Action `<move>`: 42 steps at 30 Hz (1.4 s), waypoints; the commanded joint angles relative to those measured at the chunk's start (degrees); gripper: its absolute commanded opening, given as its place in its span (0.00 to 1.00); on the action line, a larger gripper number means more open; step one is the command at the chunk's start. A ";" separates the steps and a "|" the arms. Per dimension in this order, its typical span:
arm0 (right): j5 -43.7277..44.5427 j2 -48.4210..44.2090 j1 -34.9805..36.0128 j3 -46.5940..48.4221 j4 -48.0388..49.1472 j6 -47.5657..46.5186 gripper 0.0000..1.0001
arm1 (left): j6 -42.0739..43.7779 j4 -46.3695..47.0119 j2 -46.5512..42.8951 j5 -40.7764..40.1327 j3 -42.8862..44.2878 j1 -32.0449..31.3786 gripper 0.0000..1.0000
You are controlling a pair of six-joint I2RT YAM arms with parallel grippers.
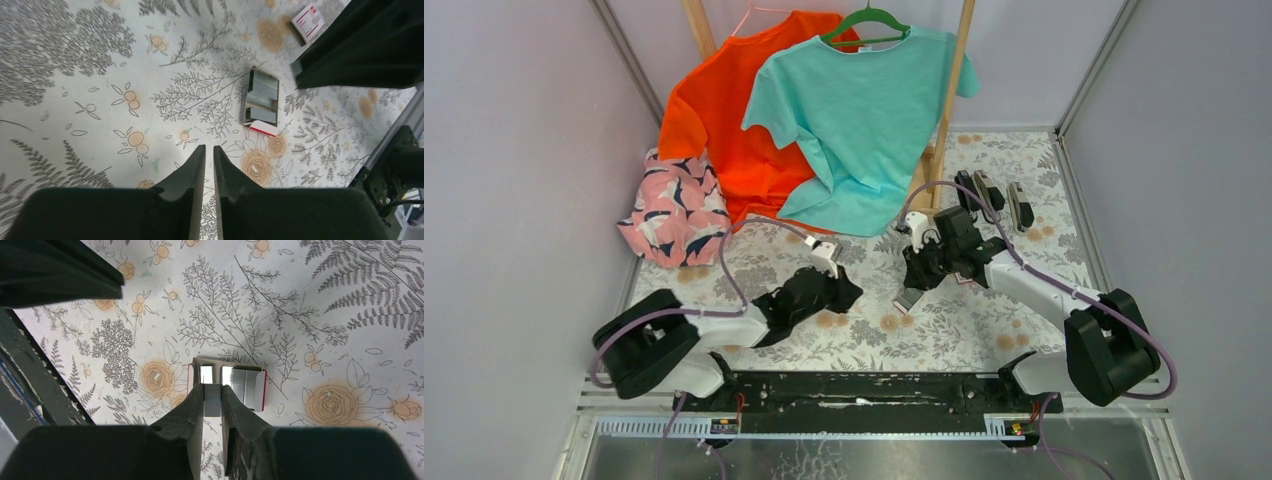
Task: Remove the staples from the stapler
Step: Adjust the staple box at the center of the board, then place the staple in the staple box.
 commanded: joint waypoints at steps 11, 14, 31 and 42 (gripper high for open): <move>8.85 3.15 6.68 -0.15 1.89 -4.93 0.13 | 0.68 2.73 -14.52 -5.35 -7.53 -0.32 0.19; 9.74 3.58 7.28 -0.28 2.34 -5.03 0.13 | 0.69 2.25 -16.77 -6.04 -8.48 -0.31 0.19; 11.86 5.97 9.65 -0.55 2.69 -4.91 0.13 | 0.42 1.60 -20.62 -7.28 -10.66 -0.28 0.20; 13.39 6.39 10.11 -0.55 2.81 -5.12 0.13 | 0.07 2.68 -19.44 -6.79 -10.70 -0.26 0.20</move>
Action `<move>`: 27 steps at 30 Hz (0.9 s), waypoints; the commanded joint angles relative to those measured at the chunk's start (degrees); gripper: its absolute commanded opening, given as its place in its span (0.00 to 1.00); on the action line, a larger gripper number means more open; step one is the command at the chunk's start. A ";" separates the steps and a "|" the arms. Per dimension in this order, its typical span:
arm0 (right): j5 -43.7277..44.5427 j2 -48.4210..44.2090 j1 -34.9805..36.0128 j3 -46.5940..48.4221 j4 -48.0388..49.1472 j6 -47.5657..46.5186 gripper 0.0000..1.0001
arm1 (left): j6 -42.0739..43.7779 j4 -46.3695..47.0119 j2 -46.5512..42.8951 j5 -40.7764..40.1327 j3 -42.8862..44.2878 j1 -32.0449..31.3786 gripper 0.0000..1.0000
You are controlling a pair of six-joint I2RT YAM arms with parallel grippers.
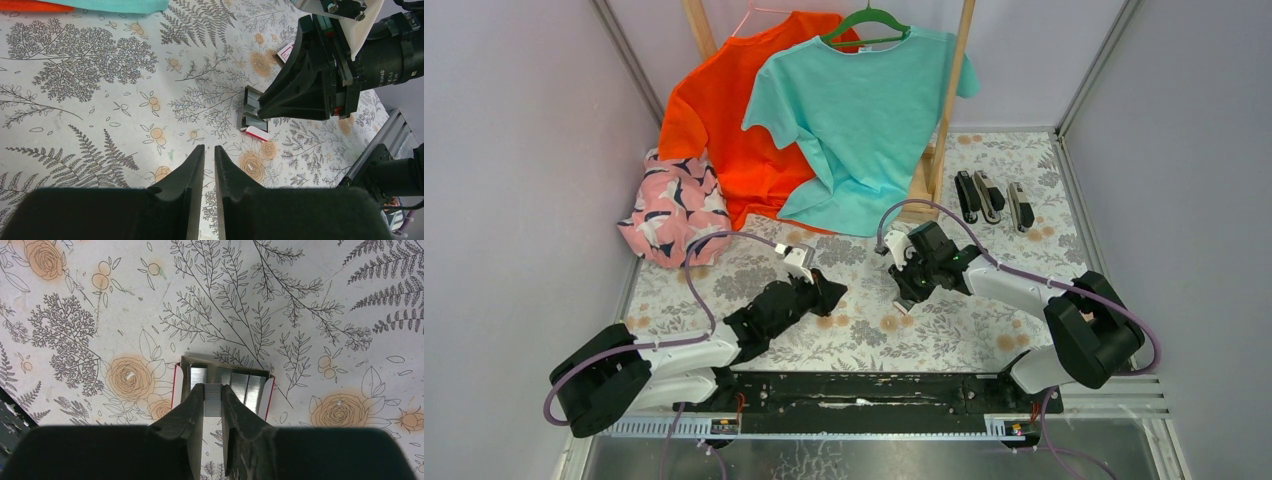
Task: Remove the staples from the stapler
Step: Place the staple in the staple box.
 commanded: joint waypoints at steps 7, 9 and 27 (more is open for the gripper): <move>1.57 0.73 0.65 0.38 1.23 -0.77 0.13 | 0.09 2.42 0.16 -0.94 -0.80 -0.24 0.20; 1.88 0.89 0.70 0.46 1.25 -0.79 0.13 | 0.01 2.50 0.11 -0.92 -0.89 -0.24 0.20; 1.75 1.20 0.74 0.57 0.34 -1.81 0.13 | 0.09 1.94 -1.06 -1.09 -1.24 -0.25 0.20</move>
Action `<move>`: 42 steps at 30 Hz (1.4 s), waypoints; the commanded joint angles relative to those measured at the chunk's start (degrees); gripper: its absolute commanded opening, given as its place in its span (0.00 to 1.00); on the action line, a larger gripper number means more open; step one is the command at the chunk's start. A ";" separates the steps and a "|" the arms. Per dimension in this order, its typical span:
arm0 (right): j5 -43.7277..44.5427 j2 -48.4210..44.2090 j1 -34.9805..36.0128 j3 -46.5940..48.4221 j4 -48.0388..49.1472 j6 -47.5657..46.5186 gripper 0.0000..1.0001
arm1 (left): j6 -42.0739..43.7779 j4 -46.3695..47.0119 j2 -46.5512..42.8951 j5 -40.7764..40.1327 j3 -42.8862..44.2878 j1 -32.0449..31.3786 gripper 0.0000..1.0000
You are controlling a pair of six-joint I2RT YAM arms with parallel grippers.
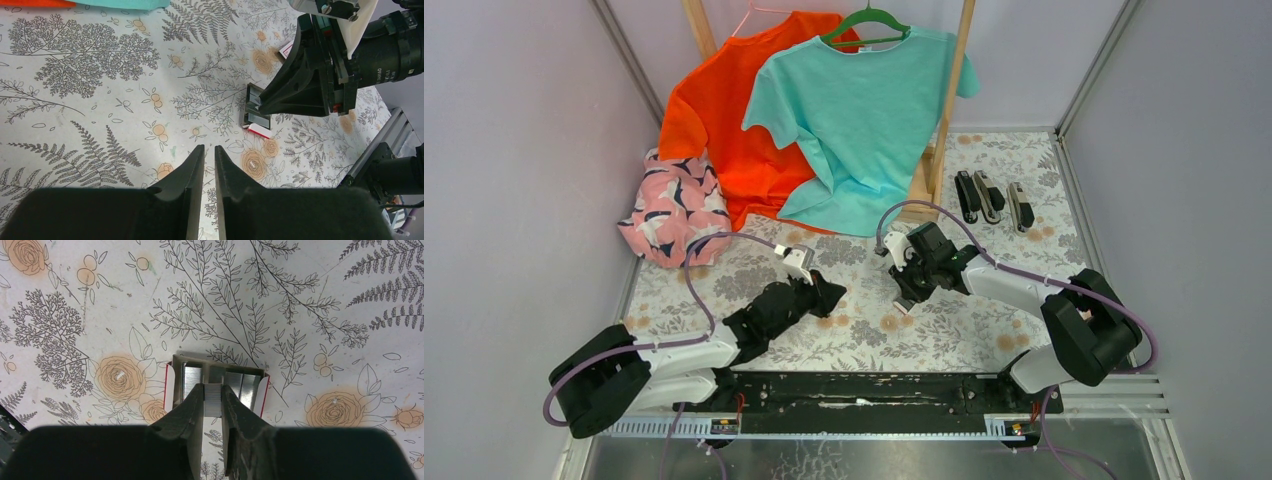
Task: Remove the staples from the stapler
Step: Place the staple in the staple box.
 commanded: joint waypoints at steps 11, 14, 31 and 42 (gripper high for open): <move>-0.15 0.88 0.89 0.72 -0.70 -1.57 0.14 | 0.25 1.55 -1.42 -1.36 -0.60 -0.24 0.20; -0.04 0.63 0.84 0.75 -0.74 -1.63 0.14 | 0.20 1.48 -1.58 -1.34 -0.63 -0.25 0.20; -0.54 -0.36 0.89 1.27 -1.85 -1.73 0.26 | 0.27 0.71 -2.66 -1.21 -0.52 -0.24 0.20; -1.94 -1.76 0.89 1.45 -2.00 -1.64 0.27 | -0.02 0.58 -3.28 -0.17 -0.13 -0.27 0.21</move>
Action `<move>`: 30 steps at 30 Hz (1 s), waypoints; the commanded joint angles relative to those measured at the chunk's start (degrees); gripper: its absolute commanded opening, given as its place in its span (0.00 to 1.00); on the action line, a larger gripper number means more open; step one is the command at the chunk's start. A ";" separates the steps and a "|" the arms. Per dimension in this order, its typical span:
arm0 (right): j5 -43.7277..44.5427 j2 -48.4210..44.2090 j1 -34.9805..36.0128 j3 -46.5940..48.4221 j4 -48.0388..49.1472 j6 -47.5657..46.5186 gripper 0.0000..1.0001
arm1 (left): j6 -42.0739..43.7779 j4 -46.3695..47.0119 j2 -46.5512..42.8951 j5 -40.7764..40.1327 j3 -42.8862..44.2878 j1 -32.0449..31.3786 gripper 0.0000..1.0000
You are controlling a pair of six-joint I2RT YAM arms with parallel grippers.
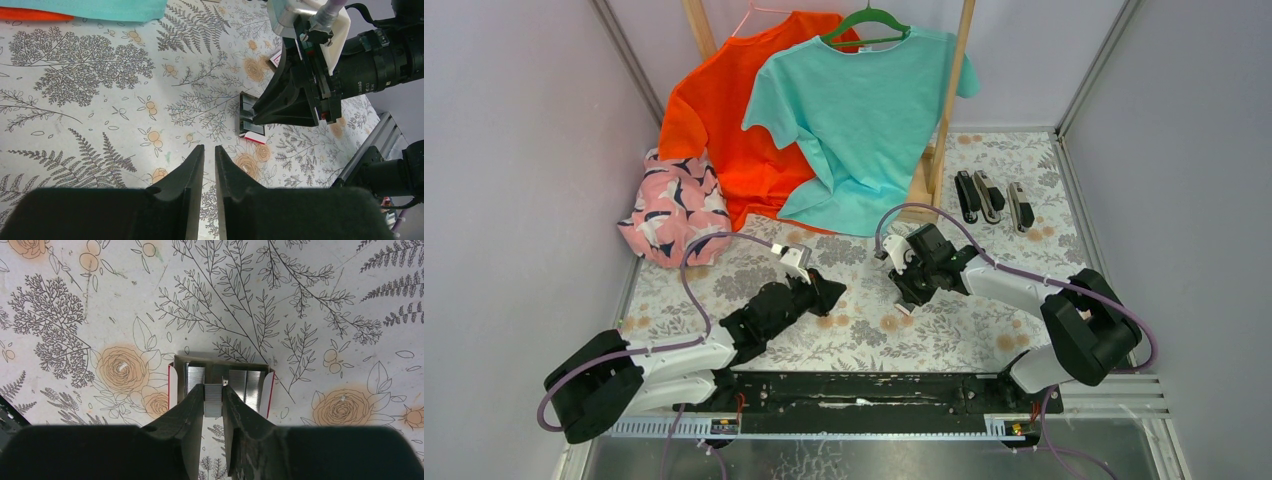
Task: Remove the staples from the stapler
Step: Place the staple in the staple box.
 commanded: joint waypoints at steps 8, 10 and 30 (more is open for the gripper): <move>-1.42 -0.56 0.56 1.69 -0.84 -0.73 0.27 | 0.01 0.29 -1.62 -0.08 -0.15 -0.31 0.21; -1.33 -0.36 0.58 1.71 -0.90 -0.83 0.27 | 0.01 -0.01 -1.98 -0.17 -0.23 -0.29 0.21; -17.22 -10.28 -4.04 5.37 -8.47 -7.14 0.31 | -3.06 12.04 3.09 10.09 -0.87 -0.24 0.31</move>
